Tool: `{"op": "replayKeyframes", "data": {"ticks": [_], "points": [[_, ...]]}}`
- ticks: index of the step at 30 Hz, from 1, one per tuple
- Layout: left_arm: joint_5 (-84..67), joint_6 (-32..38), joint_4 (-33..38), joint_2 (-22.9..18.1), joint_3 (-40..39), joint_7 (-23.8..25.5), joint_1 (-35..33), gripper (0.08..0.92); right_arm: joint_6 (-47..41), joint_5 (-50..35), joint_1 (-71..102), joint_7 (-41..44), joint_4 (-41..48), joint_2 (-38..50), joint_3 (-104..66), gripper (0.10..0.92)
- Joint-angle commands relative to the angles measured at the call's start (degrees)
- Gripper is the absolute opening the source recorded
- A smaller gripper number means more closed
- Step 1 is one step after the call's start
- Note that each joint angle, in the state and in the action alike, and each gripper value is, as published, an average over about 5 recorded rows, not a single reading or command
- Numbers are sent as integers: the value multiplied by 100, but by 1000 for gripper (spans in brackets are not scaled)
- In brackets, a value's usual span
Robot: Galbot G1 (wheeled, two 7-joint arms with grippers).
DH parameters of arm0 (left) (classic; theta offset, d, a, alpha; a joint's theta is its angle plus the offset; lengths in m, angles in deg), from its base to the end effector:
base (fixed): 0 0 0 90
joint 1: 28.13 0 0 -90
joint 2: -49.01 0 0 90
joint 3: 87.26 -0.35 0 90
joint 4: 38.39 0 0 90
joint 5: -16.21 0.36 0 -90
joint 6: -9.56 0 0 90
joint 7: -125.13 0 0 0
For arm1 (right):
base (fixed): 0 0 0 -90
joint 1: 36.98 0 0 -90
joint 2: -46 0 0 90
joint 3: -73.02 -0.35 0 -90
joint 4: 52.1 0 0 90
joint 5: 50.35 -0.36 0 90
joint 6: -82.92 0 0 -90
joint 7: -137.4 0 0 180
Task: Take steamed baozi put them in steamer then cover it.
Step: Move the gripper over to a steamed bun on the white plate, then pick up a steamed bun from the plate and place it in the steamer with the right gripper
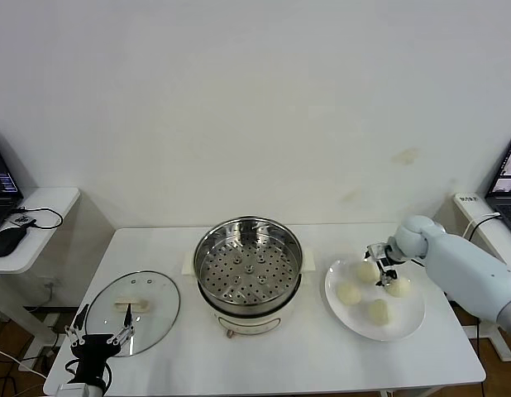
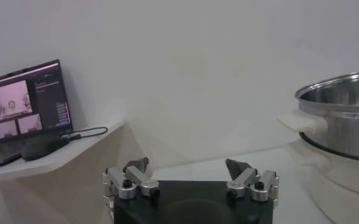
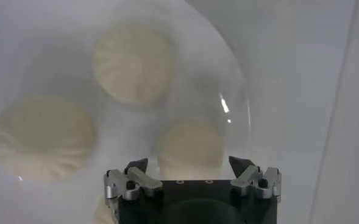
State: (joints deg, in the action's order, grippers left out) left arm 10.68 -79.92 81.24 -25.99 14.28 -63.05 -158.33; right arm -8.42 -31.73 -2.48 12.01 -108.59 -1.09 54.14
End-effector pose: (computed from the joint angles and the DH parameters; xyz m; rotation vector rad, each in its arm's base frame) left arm 0.1374 0.1050 -0.3124 0.2453 -2.9805 -0.3649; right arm 0.5456 -0.1656 -0.2571 1.2040 -1.3388 1.5783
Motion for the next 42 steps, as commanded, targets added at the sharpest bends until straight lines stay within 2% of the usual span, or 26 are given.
{"op": "replayKeyframes", "data": {"ticks": [1,9,14,19,31,37,42], "points": [[16,7,1,-4,16,-3,5,823,-15,18,-21,-6,150,-119,24,782],[135,56,16,-21,19,-10,-4,823,-51,-14,-26,-26,218,-184,-35,715],[136,56,21,-21,19,-12,-4,823,-62,-51,-51,35,171,-168,4,644],[115,55,10,-8,26,-9,-17,823,-82,-242,-224,108,-175,43,150,629],[-514,25,6,71,-37,-14,-63,823,-272,-1877,-2341,229,-1918,1212,1448,636],[-753,46,22,84,-52,-9,-96,823,-242,-2770,-3664,133,-2322,920,2302,636],[-749,74,53,96,-44,-6,-115,823,-147,-3247,-4350,23,-2468,180,2858,636]]}}
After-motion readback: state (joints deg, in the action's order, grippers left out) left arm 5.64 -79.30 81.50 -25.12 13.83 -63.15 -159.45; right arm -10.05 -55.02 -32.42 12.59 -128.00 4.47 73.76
